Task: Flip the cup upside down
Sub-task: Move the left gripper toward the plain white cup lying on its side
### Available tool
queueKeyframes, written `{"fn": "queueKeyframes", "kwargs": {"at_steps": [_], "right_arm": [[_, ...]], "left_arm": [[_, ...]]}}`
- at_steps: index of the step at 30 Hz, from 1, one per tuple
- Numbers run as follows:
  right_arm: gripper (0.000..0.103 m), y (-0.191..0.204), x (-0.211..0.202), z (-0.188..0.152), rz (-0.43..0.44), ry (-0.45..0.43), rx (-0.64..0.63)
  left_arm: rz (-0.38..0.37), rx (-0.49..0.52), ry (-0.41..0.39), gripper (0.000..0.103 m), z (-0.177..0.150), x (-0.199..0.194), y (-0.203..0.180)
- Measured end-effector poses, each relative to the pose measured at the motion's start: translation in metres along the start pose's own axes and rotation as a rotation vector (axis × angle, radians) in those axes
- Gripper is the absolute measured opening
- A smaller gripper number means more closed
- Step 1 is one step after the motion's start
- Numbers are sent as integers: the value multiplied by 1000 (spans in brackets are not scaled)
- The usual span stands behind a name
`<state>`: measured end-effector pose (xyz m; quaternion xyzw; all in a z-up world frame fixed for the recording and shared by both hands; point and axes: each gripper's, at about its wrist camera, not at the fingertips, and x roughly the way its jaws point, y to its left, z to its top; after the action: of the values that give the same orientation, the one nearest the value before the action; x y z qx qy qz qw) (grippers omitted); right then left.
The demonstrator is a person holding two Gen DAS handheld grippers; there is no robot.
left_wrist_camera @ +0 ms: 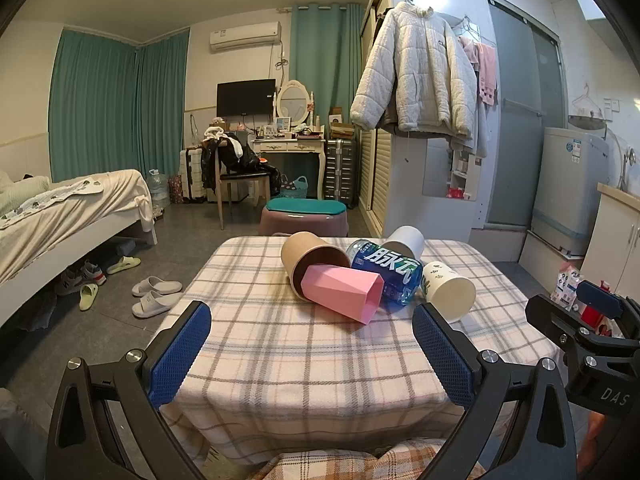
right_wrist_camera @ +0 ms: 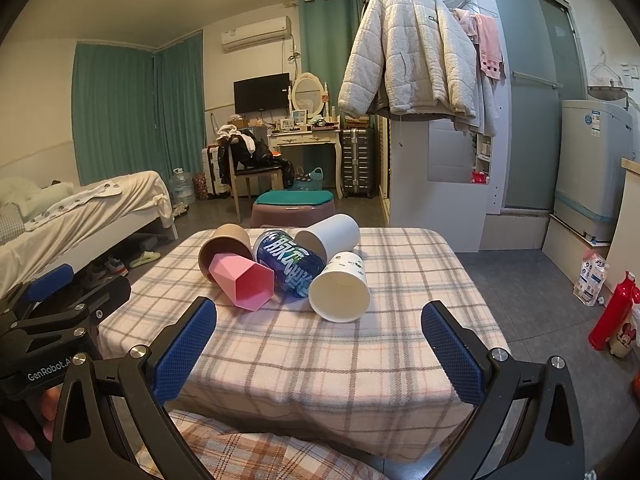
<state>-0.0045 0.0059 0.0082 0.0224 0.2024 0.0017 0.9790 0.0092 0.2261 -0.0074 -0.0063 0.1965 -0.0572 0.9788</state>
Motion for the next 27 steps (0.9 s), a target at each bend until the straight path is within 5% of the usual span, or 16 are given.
{"fn": "queueKeyframes", "kwargs": {"at_steps": [27], "right_arm": [[103, 2, 2, -1, 2, 4, 3]], "left_arm": [[-2, 1, 3, 103, 0, 0, -1]]}}
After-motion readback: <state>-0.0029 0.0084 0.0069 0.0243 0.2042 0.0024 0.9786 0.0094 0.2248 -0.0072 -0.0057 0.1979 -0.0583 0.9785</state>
